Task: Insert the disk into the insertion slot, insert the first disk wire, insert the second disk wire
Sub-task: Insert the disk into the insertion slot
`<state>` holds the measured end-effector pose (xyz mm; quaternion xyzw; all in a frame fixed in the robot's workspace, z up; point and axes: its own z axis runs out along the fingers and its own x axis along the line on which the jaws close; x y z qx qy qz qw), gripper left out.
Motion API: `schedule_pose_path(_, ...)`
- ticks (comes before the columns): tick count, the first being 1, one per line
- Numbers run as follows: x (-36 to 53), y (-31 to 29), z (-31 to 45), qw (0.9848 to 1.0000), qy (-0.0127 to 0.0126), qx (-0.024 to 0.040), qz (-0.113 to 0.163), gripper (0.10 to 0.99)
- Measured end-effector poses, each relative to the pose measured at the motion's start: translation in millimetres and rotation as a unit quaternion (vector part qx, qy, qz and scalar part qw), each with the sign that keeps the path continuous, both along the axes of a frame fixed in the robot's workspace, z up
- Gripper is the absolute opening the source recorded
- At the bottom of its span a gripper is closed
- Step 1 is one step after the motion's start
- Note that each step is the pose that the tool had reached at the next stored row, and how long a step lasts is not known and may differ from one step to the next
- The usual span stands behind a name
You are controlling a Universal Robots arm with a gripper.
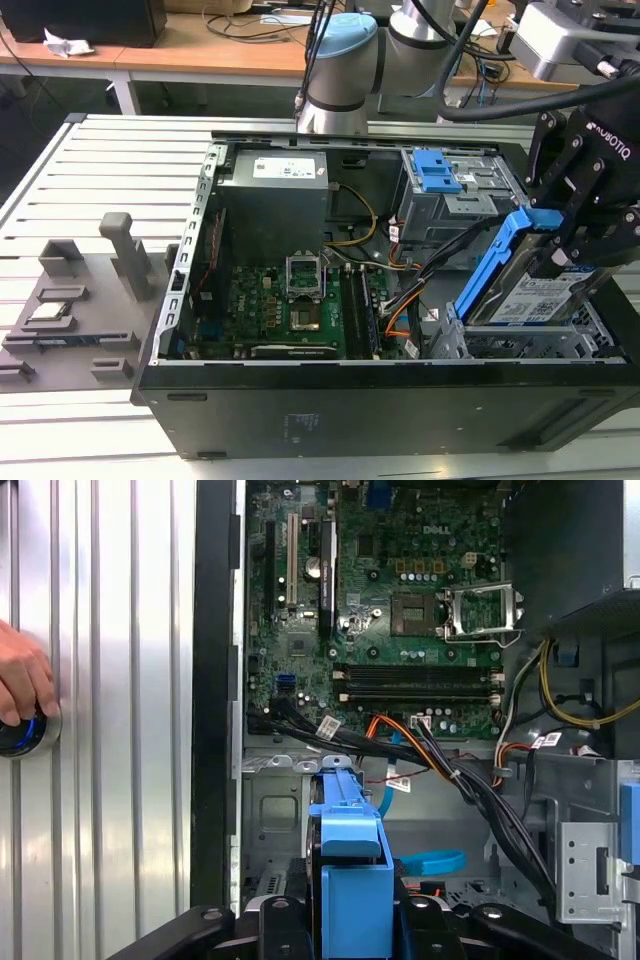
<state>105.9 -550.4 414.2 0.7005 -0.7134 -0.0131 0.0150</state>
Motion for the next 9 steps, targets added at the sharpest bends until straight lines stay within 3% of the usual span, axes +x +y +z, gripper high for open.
schedule_pose_path(6,0.0,0.0,-0.1,1.0,0.0,0.0,0.0,0.376)
schedule_pose_path(7,0.0,0.0,-0.1,1.0,0.0,0.0001,0.0,0.439)
schedule_pose_path(9,0.0,0.0,-0.2,1.0,0.0,0.0002,0.0,0.439)
